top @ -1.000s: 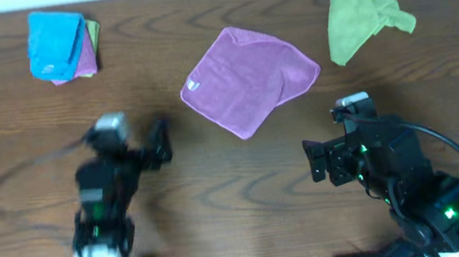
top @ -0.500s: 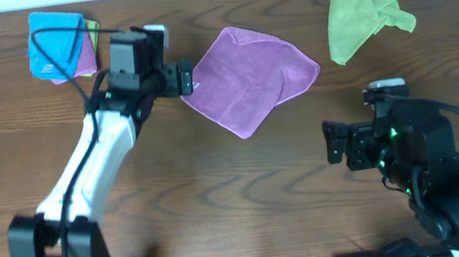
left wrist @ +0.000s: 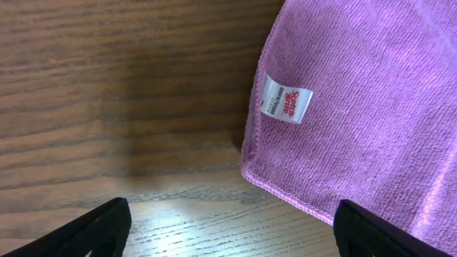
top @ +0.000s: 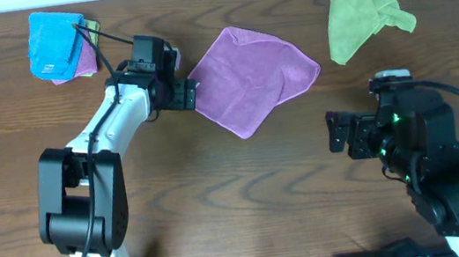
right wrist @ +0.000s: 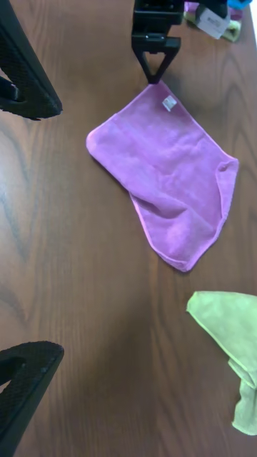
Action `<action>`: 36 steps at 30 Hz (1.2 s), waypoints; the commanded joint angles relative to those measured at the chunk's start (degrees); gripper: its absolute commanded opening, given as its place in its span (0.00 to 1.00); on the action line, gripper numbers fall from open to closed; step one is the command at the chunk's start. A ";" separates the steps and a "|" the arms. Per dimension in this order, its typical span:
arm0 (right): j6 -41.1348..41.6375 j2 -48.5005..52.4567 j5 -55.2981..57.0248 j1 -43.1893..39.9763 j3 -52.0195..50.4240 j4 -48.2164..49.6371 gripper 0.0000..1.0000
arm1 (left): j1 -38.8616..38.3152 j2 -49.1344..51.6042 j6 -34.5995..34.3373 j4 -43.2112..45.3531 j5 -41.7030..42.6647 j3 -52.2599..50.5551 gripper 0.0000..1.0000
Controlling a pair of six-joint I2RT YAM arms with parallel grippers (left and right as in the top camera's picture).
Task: Fold the cloth
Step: 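Grasp the purple cloth's left corner with the left gripper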
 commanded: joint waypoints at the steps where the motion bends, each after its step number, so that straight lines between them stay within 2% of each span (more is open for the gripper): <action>1: 0.55 0.52 -1.25 -0.57 1.03 0.24 0.99 | -0.28 2.84 0.59 0.17 2.14 1.40 0.89; 3: 0.55 0.79 -1.97 -0.57 1.03 0.46 0.99 | -0.28 3.85 0.59 1.05 3.98 1.42 0.85; 7: 0.55 0.76 -2.14 -0.57 1.03 0.66 0.99 | -0.28 4.94 0.55 3.17 5.53 1.40 0.88; 10: 0.55 0.79 -2.19 -0.57 1.03 0.68 0.98 | -0.28 5.03 0.31 5.27 6.34 1.42 0.80; 12: 0.57 0.76 -2.19 -0.57 1.03 0.70 0.98 | -0.28 5.03 0.20 6.16 6.40 1.40 0.66; 21: 0.55 0.76 -2.16 -0.57 1.03 1.16 0.95 | -0.28 5.03 0.22 6.10 7.30 1.40 0.29; 25: 0.55 0.76 -2.19 -0.57 1.03 1.25 0.94 | -0.22 5.03 0.61 6.32 6.01 1.40 0.06; 29: 0.55 0.79 -2.19 -0.57 1.03 1.22 0.92 | -0.22 5.03 1.22 7.43 0.39 1.40 0.06; 31: 0.55 0.76 -2.19 -0.57 1.03 1.22 0.91 | -0.22 5.03 3.93 8.94 -1.66 1.40 0.06; 36: 0.57 0.79 -2.19 -0.57 1.03 1.22 0.89 | -0.22 5.03 8.85 17.29 -14.36 1.42 0.06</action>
